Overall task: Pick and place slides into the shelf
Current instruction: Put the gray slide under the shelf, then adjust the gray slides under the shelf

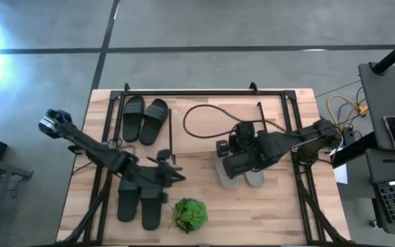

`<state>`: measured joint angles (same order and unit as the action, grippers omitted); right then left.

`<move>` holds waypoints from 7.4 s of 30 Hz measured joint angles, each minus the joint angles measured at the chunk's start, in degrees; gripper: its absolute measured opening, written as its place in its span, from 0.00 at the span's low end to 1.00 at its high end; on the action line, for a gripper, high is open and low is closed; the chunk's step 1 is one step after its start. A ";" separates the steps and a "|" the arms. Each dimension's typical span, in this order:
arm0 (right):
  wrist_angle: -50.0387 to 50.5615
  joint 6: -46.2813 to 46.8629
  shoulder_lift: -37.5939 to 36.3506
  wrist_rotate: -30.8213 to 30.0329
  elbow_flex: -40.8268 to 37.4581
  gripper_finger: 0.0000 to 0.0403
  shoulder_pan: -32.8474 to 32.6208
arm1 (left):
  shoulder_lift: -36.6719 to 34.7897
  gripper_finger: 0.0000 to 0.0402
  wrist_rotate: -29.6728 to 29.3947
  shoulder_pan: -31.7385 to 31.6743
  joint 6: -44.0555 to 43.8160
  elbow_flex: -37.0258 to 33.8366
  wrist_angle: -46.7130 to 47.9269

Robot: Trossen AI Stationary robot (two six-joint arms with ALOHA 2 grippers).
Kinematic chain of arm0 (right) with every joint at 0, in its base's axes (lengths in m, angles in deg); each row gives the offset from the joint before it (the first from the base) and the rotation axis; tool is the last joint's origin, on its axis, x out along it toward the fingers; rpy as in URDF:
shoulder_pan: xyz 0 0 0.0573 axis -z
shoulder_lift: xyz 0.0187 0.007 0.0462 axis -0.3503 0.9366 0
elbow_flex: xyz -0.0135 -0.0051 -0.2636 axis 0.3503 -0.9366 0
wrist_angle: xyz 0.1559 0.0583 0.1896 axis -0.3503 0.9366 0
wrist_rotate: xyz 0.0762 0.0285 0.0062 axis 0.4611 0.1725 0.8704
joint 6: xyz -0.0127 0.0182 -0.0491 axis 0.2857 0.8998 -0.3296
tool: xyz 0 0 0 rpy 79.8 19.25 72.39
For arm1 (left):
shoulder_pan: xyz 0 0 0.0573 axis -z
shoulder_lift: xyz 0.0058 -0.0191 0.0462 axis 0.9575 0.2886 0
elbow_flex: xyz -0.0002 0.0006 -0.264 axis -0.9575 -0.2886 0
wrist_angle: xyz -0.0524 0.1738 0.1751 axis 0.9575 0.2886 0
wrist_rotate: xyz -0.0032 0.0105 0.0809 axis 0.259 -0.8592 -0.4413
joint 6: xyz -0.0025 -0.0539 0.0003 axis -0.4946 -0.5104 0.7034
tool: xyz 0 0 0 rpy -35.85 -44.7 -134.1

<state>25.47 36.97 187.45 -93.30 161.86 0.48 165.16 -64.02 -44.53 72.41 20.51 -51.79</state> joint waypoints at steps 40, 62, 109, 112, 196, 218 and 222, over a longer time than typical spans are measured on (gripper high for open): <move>0.09 -1.20 -24.61 -4.88 -22.30 0.11 -8.86 | 45.89 0.00 -9.11 -13.48 -41.63 28.19 9.97; 0.09 0.56 -23.63 -4.99 -22.37 0.11 -9.33 | 47.33 0.00 -7.64 -19.58 -32.33 27.67 -1.04; -24.15 34.68 -23.52 37.15 -63.36 0.11 -33.60 | 25.78 0.00 -5.30 -6.18 -36.53 21.94 6.29; -27.28 30.41 -23.54 35.48 -66.01 0.11 -31.02 | 25.73 0.00 -5.49 -6.10 -36.50 21.94 6.34; -48.00 -1.68 -4.67 33.40 -49.65 0.11 -17.61 | 25.30 0.00 -5.73 -4.08 -35.65 22.03 15.31; -42.35 -13.55 3.19 24.07 -43.09 0.11 -9.64 | 22.24 0.00 -14.98 4.46 -43.59 21.98 25.20; -43.23 -16.06 3.19 22.54 -43.15 0.11 -7.82 | 22.21 0.00 -15.53 4.64 -44.59 22.01 25.88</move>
<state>-17.76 20.91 190.63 -70.76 118.71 -7.35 187.37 -79.55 -39.89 27.81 42.51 -25.92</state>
